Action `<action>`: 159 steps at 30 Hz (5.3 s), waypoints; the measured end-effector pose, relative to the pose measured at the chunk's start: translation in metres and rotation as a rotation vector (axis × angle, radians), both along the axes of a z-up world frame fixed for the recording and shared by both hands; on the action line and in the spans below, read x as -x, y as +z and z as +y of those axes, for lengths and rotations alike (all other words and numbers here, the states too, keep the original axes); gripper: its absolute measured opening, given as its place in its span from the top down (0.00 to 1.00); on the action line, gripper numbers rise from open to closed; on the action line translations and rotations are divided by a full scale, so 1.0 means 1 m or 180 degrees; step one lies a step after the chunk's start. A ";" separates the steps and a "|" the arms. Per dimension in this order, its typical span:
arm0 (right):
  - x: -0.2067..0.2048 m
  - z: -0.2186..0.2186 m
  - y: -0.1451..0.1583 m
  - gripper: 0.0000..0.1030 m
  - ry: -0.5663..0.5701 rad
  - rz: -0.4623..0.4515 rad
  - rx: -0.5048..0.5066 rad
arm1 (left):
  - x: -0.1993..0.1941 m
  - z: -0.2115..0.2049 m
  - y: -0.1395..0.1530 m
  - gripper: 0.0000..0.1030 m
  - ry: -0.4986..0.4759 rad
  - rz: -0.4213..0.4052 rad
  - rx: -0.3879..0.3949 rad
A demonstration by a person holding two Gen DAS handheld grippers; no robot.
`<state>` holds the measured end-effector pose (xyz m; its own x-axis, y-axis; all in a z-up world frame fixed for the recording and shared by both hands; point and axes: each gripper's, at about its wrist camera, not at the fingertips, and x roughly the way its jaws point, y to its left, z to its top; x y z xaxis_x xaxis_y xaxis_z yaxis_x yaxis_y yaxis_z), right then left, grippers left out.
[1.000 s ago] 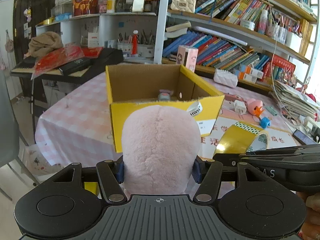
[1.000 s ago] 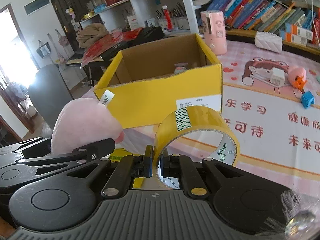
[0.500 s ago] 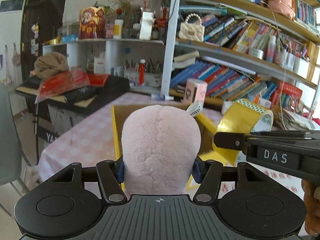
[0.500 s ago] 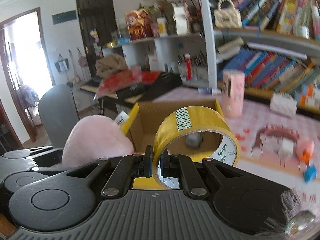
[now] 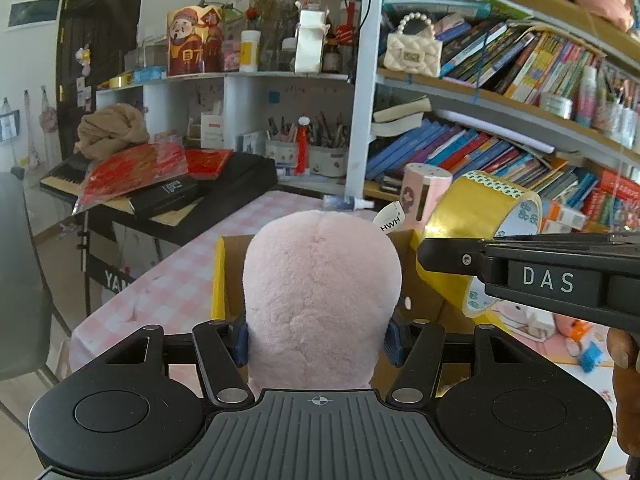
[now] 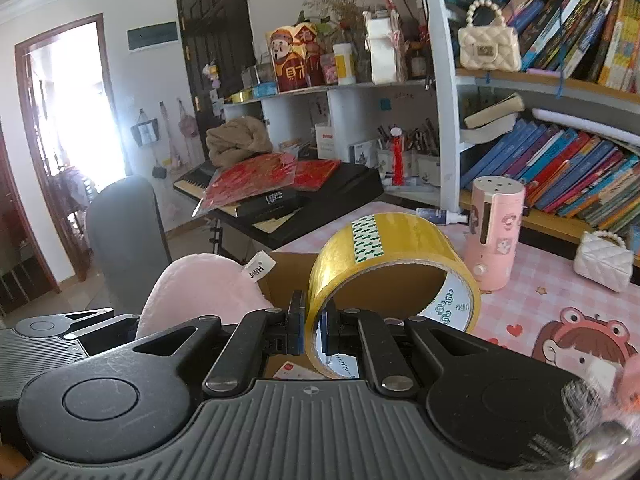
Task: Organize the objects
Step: 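Lift the plush pig and tape roll and carry them toward the yellow box, then lower the pig and tape into the yellow box and open both grippers, then withdraw both grippers from the box toward the white charger and blue piece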
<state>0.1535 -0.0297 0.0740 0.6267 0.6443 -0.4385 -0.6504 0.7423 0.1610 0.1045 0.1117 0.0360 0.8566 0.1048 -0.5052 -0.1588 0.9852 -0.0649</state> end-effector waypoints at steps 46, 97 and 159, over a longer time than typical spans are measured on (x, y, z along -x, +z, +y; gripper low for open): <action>-0.134 0.056 -0.089 0.93 0.0761 0.1212 0.0908 | -0.082 -0.025 -0.067 0.41 0.0215 0.1121 -0.0094; -0.062 0.001 -0.033 0.64 0.0150 0.0584 0.0480 | -0.009 -0.023 -0.021 0.19 0.0248 0.0393 -0.0110; 0.154 -0.162 -0.087 0.17 -0.2276 0.0358 0.0994 | 0.080 -0.137 -0.041 0.05 -0.1147 0.0310 -0.0277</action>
<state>-0.0006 -0.1914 -0.0127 0.7836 -0.0617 -0.6181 0.0096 0.9961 -0.0873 0.0243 -0.0251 -0.0053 0.7949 -0.1482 -0.5884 0.1974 0.9801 0.0198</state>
